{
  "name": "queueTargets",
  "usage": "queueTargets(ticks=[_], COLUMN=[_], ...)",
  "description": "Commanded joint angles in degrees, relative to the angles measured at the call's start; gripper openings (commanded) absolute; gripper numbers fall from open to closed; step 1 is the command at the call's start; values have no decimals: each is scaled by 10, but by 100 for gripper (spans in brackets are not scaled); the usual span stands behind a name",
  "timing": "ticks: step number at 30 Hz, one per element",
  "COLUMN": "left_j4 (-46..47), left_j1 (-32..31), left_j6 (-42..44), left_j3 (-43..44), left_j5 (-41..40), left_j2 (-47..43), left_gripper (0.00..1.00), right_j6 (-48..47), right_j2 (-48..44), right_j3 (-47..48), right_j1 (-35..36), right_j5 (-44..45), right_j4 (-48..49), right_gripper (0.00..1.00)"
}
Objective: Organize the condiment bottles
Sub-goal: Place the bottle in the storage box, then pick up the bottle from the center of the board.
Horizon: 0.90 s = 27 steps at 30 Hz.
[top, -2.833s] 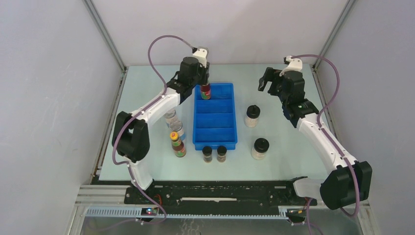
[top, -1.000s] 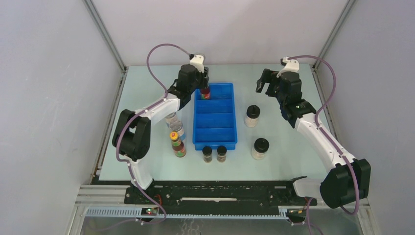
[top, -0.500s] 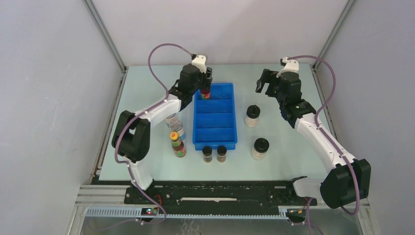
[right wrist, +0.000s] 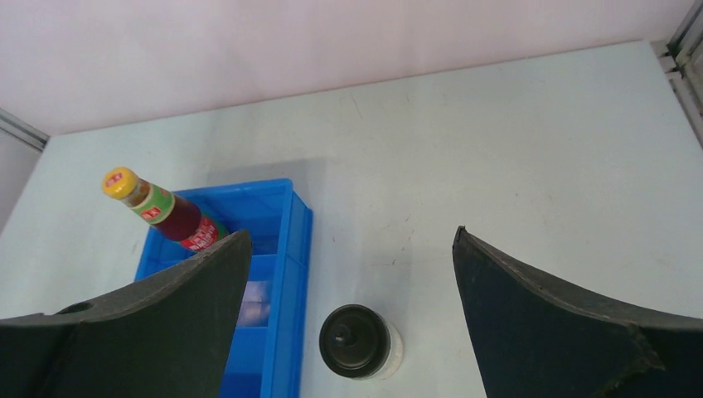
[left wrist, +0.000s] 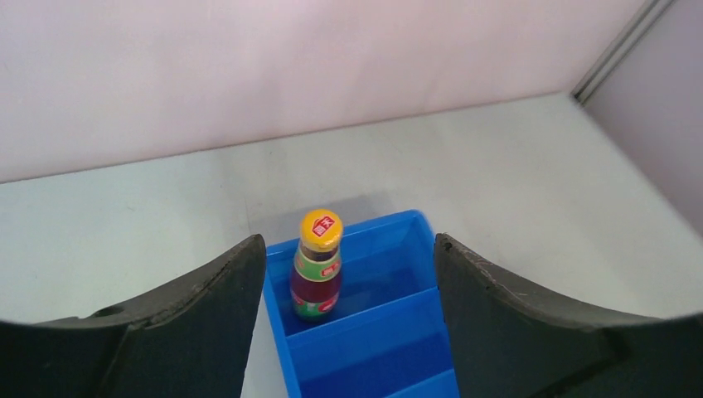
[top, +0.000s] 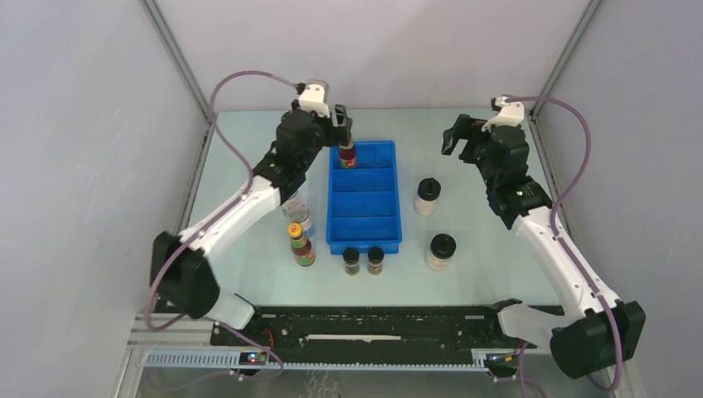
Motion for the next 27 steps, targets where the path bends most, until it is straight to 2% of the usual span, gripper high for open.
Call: queueTargets(ticks=[1, 6, 9, 12, 13, 21, 25, 27], left_j4=[15, 34, 48, 61, 63, 141, 77, 41], left_j1=[-8, -8, -7, -8, -8, -8, -7, -8], left_j6=[-63, -110, -136, -156, -167, -255, -232, -226], left_j3=[-44, -100, -132, -159, -166, -286, -303, -317], left_j5=[-2, 37, 68, 98, 103, 161, 209, 207], left_j2=[-117, -238, -298, -351, -366, -485, -507, -527], left_gripper=[78, 78, 84, 98, 100, 100, 100, 100], right_j6=[11, 20, 21, 27, 30, 36, 44, 42], right_j2=[-43, -76, -93, -110, -115, -151, -164, -169], right_j3=[0, 0, 0, 0, 0, -1, 0, 0], right_j1=[5, 12, 18, 23, 23, 24, 25, 28], right_j5=[0, -1, -6, -9, -12, -53, -69, -71], right_j4=[0, -9, -10, -11, -13, -32, -40, -47], right_gripper=[100, 100, 100, 100, 100, 100, 100, 100])
